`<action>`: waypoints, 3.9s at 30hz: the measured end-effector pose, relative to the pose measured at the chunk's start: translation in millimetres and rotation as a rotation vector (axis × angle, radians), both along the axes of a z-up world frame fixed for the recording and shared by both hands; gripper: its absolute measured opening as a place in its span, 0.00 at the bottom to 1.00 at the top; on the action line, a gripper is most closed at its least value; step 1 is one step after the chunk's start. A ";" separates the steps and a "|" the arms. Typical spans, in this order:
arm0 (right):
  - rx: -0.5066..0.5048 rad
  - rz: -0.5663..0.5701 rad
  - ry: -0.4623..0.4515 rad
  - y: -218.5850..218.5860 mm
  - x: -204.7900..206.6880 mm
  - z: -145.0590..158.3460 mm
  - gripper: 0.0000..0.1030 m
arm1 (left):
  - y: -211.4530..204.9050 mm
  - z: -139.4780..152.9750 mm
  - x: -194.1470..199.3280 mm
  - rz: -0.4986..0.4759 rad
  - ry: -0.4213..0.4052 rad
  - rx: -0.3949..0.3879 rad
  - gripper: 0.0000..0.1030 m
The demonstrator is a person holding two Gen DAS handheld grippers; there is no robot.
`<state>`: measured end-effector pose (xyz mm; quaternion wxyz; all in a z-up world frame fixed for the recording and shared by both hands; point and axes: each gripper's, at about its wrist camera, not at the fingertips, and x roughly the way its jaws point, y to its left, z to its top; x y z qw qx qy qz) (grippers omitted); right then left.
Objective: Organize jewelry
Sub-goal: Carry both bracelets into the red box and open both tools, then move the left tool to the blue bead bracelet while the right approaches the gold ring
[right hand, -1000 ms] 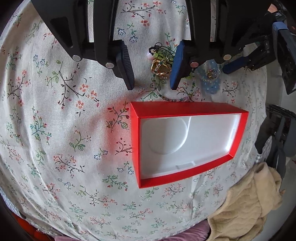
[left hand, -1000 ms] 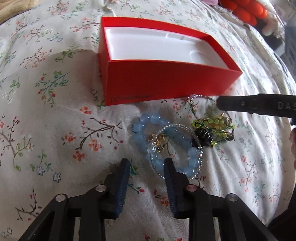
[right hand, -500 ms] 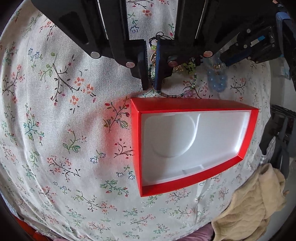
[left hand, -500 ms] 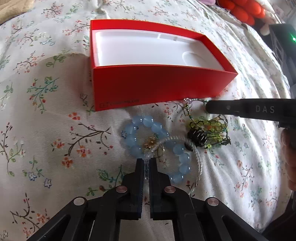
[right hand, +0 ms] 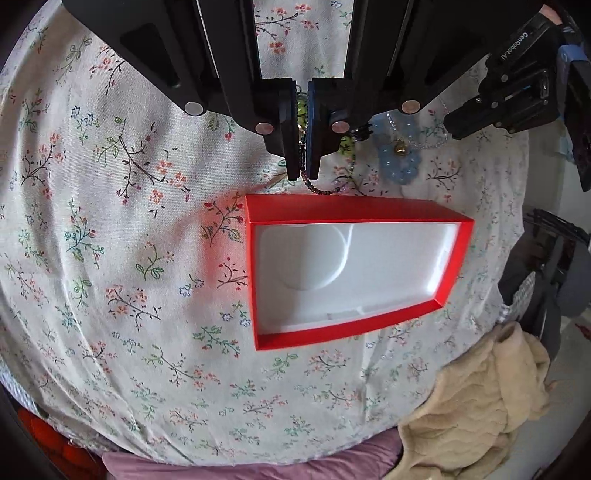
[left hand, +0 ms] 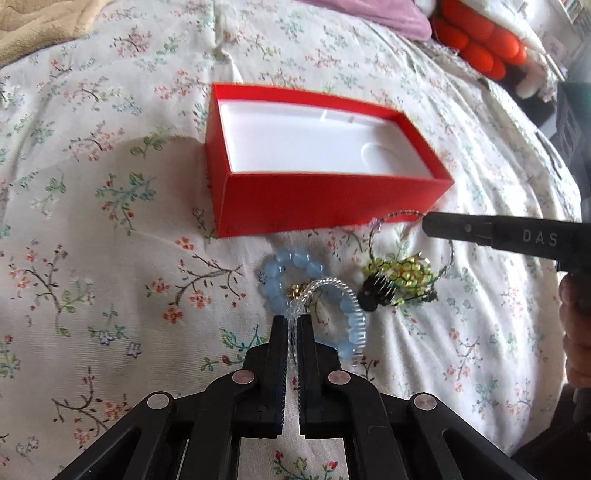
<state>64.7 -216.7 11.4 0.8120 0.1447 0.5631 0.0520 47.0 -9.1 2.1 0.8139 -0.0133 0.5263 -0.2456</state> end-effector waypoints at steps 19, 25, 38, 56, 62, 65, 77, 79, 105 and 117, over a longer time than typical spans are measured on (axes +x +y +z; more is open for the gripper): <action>0.040 0.015 -0.186 11.2 -12.2 77.4 0.03 | -5.2 64.7 18.4 0.044 -0.121 -0.076 0.00; 0.036 0.012 -0.203 19.0 15.0 87.2 0.03 | -19.3 79.2 49.2 0.039 -0.146 -0.145 0.00; 0.072 -0.009 -0.129 8.4 64.1 36.1 0.03 | -13.3 19.1 103.1 0.140 0.000 -0.183 0.00; -0.009 -0.022 -0.102 -7.3 68.9 24.1 0.10 | -19.5 18.9 100.3 0.140 -0.049 -0.041 0.28; -0.010 -0.037 -0.124 -14.1 59.2 34.6 0.47 | -18.8 30.0 84.5 0.149 -0.091 -0.005 0.58; -0.013 -0.033 -0.138 -14.2 49.9 42.5 0.49 | -12.5 32.7 73.2 0.173 -0.101 0.013 0.71; -0.142 -0.019 -0.129 -1.5 8.1 49.3 0.74 | 13.9 26.4 32.1 0.256 -0.074 0.151 0.99; -0.159 -0.016 -0.125 2.8 3.1 48.0 0.75 | 18.4 23.3 29.1 0.272 -0.054 0.160 0.99; -0.191 0.002 -0.035 11.9 -22.5 26.2 0.78 | 24.9 3.2 12.9 0.266 0.032 0.113 0.99; -0.144 0.013 0.047 8.4 -15.3 -0.8 0.78 | 11.0 -24.6 21.2 0.158 0.136 0.008 0.47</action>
